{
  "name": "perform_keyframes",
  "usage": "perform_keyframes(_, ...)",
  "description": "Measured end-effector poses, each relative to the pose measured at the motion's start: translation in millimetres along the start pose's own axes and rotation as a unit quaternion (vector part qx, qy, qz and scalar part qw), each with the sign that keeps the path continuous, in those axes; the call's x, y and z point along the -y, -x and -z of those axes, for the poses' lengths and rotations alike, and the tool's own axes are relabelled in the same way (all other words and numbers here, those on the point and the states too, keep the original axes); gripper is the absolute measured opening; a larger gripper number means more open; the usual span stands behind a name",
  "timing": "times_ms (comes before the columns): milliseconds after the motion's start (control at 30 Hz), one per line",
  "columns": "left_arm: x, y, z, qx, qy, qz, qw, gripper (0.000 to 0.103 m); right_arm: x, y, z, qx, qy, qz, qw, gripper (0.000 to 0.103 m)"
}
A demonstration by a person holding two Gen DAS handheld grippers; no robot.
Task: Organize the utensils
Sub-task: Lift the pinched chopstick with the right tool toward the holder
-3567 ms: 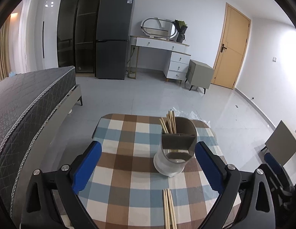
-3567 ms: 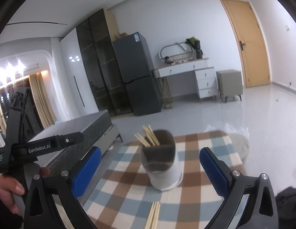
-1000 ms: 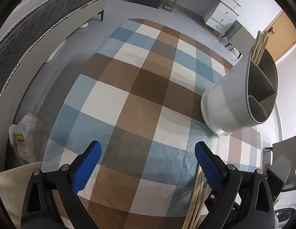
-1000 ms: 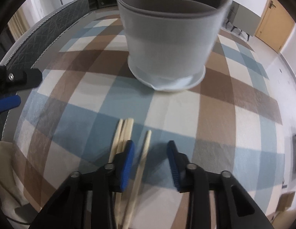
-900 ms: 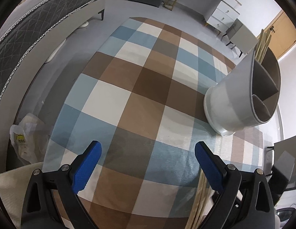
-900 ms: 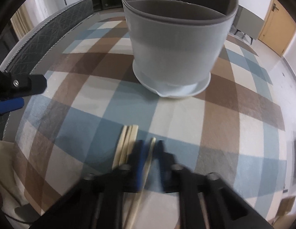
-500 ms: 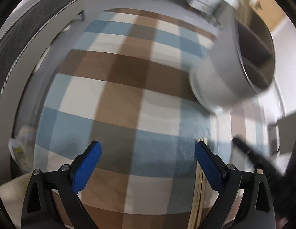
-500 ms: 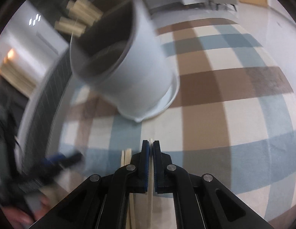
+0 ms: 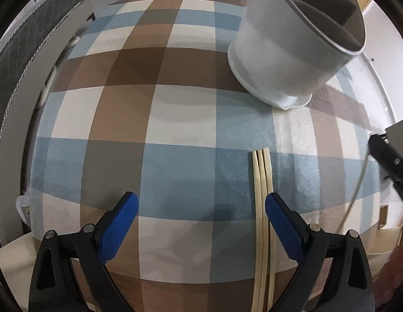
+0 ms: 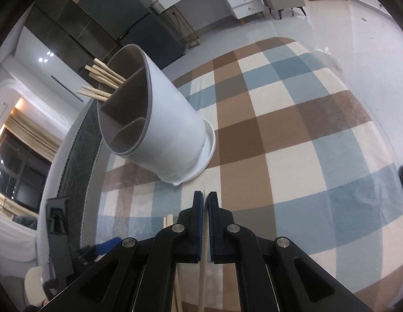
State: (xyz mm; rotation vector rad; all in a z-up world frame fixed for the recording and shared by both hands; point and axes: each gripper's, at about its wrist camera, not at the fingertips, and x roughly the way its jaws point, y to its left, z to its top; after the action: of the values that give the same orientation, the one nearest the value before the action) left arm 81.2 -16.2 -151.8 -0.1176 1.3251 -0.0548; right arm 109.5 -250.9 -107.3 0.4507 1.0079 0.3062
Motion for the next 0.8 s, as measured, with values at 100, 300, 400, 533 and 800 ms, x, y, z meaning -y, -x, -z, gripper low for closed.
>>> perform_keyframes(100, 3, -4, 4, -0.01, -0.004, -0.004, 0.9999, 0.095, -1, 4, 0, 0.004, 0.002, -0.004, 1.0, 0.003)
perform_keyframes(300, 7, -10, 9, -0.018, -0.02, -0.029, 0.9992, 0.095, -2, 11, -2, 0.014, 0.003, -0.006, 1.0, 0.003)
perform_keyframes(400, 8, -10, 9, -0.017, -0.018, -0.035, 0.9991, 0.096, -3, 10, 0, 0.01, 0.004, 0.001, 1.0, 0.003)
perform_keyframes(533, 6, -11, 15, -0.018, -0.013, -0.05, 0.9985, 0.096, -4, 8, 3, 0.005, 0.006, 0.01, 1.0, 0.003)
perform_keyframes(800, 24, -10, 7, -0.001, -0.031, -0.044, 0.9986, 0.082, -5, 8, 3, 0.006, 0.004, 0.008, 1.0, 0.003)
